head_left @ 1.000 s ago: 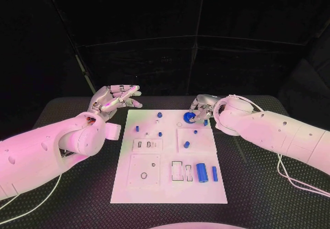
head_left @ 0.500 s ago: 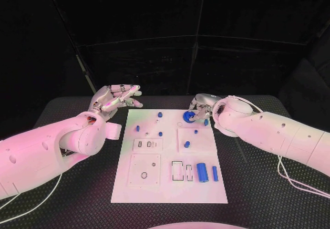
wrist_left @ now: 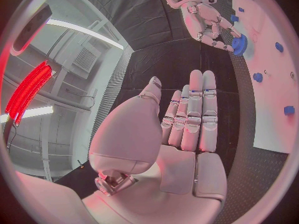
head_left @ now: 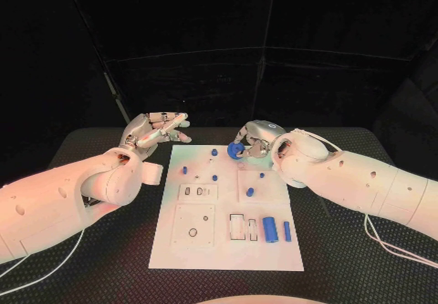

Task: Assemble the parts on the task board

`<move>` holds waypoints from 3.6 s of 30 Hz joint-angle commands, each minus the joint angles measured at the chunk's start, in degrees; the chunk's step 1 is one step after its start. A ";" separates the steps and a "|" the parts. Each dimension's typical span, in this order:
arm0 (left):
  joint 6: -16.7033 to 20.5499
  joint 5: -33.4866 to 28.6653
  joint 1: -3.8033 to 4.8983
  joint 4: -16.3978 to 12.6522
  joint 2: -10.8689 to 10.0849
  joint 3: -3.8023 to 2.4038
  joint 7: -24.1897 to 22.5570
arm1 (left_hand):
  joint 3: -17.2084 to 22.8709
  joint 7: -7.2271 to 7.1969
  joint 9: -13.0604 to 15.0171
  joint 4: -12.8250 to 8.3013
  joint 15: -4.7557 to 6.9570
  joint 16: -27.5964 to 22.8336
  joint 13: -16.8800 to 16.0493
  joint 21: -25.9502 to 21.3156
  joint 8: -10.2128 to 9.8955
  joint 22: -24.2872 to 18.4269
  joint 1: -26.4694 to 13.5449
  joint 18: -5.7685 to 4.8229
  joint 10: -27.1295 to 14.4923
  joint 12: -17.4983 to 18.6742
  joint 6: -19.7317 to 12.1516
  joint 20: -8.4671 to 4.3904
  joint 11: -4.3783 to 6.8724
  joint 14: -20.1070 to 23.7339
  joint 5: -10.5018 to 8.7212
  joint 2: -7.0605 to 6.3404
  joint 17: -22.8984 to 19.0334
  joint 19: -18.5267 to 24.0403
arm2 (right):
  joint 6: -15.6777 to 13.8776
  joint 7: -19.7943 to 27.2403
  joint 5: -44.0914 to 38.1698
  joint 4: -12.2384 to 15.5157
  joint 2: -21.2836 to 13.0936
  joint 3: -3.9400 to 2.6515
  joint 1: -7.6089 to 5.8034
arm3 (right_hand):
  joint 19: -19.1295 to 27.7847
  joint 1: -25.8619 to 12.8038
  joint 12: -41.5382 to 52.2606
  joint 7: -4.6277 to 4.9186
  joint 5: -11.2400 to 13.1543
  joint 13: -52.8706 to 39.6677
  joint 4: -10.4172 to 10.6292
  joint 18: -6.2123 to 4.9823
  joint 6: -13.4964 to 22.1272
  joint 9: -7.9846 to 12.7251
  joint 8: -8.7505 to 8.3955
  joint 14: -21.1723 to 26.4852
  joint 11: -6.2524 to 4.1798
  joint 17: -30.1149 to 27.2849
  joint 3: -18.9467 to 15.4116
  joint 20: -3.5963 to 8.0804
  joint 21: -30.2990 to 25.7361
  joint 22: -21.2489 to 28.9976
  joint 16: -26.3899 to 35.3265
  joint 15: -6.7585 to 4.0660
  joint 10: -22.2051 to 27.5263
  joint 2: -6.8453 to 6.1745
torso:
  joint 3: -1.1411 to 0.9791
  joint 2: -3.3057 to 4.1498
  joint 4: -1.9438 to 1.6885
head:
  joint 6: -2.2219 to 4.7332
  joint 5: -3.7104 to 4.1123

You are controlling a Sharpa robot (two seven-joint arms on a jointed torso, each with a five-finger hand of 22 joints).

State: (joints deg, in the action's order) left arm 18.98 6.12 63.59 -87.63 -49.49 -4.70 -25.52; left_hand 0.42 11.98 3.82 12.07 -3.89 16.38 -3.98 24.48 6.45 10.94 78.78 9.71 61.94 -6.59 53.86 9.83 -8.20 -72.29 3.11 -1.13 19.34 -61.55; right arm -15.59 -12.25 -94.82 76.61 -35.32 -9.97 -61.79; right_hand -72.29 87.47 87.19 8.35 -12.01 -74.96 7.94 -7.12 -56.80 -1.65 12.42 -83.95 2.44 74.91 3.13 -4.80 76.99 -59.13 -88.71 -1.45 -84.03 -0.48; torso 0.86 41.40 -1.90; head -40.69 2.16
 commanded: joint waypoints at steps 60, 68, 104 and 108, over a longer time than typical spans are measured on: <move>-1.04 -0.03 0.10 0.10 0.27 -0.07 0.42 | -0.16 0.22 -0.05 -0.13 -0.36 -0.39 0.03 0.31 -0.49 -0.07 -0.19 0.68 0.22 0.46 0.23 0.38 -0.17 0.20 -0.05 0.54 0.22 0.03 | 3.31 -3.73 -4.21 -8.32 12.19 5.14 -0.24 | 0.00 -14.70 -1.56 1.12 0.41 -9.56 8.11 1.15 3.41 -2.49 -7.87 -5.34 2.20 11.55 -0.72 -1.97 0.44 -0.30 -0.37 1.96 -2.43 -3.29 | -0.13 0.05 0.10 | -0.73 -1.14; -1.10 -0.03 0.10 0.19 0.24 -0.07 0.57 | -0.19 0.24 -0.05 -0.12 -0.37 -0.43 0.04 0.30 -0.54 -0.07 -0.22 0.68 0.18 0.51 0.19 0.39 -0.19 0.22 -0.05 0.54 0.26 0.04 | 2.97 -4.38 -2.73 -8.48 12.06 5.14 -0.24 | -0.13 -19.88 -1.28 1.07 -7.73 -9.92 8.65 1.21 2.85 -2.39 -8.17 -5.43 2.13 12.02 -3.75 -1.84 0.63 -0.55 -0.51 1.87 -2.65 -1.29 | -0.15 0.06 0.11 | -0.75 -1.08; -2.47 -0.03 0.07 1.17 0.44 -0.05 0.82 | -0.59 -0.34 0.10 -0.51 -0.46 -2.68 -0.18 -0.62 -0.63 -0.64 0.20 0.69 1.97 0.64 1.63 0.60 0.18 1.75 -0.04 0.93 1.18 1.42 | -3.86 21.34 29.48 -0.55 -12.76 4.24 -0.35 | 1.86 -2.52 -2.79 0.79 -3.15 -8.41 -3.00 0.75 2.94 -2.23 -8.75 -4.82 1.77 9.26 -7.10 -1.52 -0.57 1.96 0.38 1.52 -1.43 -2.09 | -0.42 -0.78 1.26 | 0.71 0.24; -2.81 -0.03 0.05 1.38 0.62 -0.04 0.84 | -0.72 -0.46 0.08 -0.69 -0.62 -4.03 -0.18 -1.31 -0.70 -1.02 0.45 0.66 2.63 0.79 2.17 0.76 0.23 2.60 -0.04 1.08 1.26 2.36 | -3.20 21.29 28.33 -1.89 -12.80 4.25 0.04 | 2.09 -2.56 -3.02 0.98 -3.14 -8.15 -3.23 0.69 3.53 -2.15 -8.88 -4.79 1.93 9.14 -7.35 -1.59 -0.74 2.30 0.43 1.63 -1.23 -2.19 | -0.29 -0.72 1.14 | 0.65 0.39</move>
State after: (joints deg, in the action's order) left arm 17.43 6.12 63.59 -86.26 -48.97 -4.69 -24.45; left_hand -0.06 11.36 3.87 11.59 -4.53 12.51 -4.09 23.33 5.97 9.96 79.14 9.72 64.23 -6.15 55.72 10.65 -7.99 -69.98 3.11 -0.35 20.50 -59.46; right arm -20.72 6.86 -66.84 74.96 -48.16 -5.69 -61.73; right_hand -70.61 84.30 84.43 9.35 -15.51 -74.93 4.97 -6.21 -53.49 -3.88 3.77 -84.04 4.51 74.91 -4.26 -6.24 76.53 -56.86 -88.66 0.31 -84.04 -2.69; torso 0.48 40.62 -0.63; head -40.01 2.48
